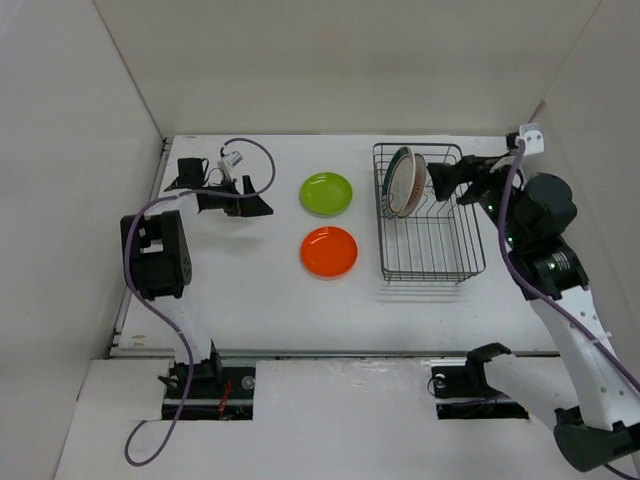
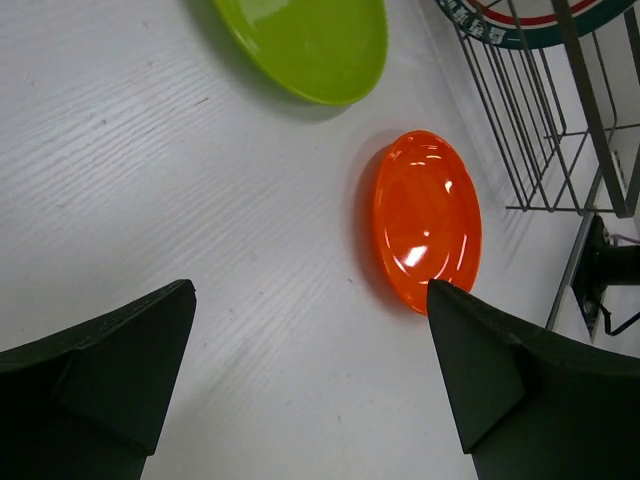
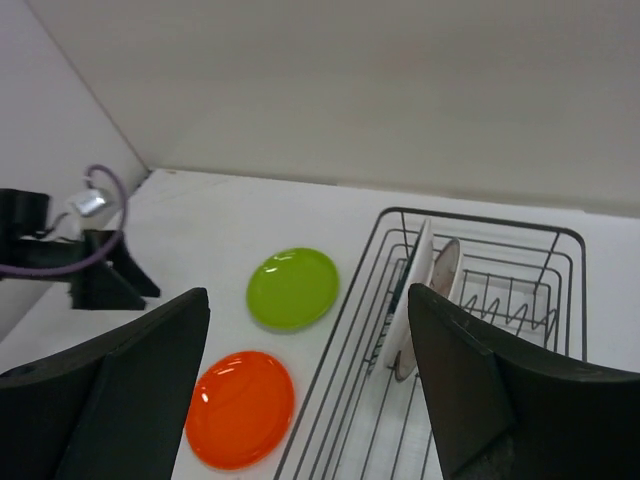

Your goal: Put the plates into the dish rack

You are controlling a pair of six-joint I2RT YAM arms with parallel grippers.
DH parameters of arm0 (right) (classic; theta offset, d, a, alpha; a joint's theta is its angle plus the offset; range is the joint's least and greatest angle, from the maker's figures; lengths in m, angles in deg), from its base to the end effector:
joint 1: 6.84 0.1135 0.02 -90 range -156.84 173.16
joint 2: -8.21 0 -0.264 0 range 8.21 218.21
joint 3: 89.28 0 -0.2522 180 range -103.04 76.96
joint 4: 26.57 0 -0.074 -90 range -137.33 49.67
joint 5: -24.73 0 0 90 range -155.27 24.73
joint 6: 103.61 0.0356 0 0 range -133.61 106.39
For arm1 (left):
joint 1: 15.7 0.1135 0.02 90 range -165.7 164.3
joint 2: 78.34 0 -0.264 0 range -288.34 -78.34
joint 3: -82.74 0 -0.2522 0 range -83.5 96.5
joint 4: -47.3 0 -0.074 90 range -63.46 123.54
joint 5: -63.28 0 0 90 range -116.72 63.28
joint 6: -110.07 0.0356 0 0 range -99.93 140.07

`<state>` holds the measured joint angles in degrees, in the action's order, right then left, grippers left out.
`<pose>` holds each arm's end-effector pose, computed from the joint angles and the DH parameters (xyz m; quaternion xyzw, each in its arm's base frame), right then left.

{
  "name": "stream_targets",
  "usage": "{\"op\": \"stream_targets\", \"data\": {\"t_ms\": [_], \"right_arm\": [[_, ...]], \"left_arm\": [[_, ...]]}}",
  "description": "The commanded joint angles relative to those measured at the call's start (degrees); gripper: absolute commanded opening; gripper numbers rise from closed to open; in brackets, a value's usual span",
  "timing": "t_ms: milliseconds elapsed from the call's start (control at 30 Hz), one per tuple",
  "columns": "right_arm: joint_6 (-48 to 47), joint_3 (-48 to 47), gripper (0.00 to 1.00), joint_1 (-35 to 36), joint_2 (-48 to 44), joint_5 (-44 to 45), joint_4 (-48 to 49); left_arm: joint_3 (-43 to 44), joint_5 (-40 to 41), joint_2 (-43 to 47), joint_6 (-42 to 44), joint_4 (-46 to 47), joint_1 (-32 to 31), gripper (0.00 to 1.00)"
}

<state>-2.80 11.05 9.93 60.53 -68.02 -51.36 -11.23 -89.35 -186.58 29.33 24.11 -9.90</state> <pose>0.1834 0.0571 0.4432 -0.0532 0.6891 0.1883 0.6977 0.4007 0.0089 0.2046 0.2210 0.7841 -0.4342 0.3844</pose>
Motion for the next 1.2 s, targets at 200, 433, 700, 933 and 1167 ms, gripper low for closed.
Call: {"op": "stream_targets", "data": {"t_ms": [200,433,700,933,1167], "right_arm": [[0.09,0.26,0.86,0.19,-5.48,-5.26,0.32],[2.11,1.4,0.86,0.19,-3.54,-4.46,1.88],[3.17,1.4,0.86,0.19,-1.87,-5.17,1.89],[3.17,0.26,0.86,0.72,-0.64,-4.11,1.27],[3.69,-0.27,0.86,0.72,1.29,-4.11,1.88]], "left_arm": [[8.68,-3.73,-9.78,-5.21,6.52,-1.32,0.99],[12.62,-1.63,-14.7,-7.93,8.2,-4.92,0.98],[18.25,0.66,-21.29,-20.4,16.29,-6.06,0.94],[23.87,4.17,-24.64,-24.2,17.26,-8.0,0.85],[27.3,7.88,-27.19,-24.2,13.03,-10.55,0.76]]}}
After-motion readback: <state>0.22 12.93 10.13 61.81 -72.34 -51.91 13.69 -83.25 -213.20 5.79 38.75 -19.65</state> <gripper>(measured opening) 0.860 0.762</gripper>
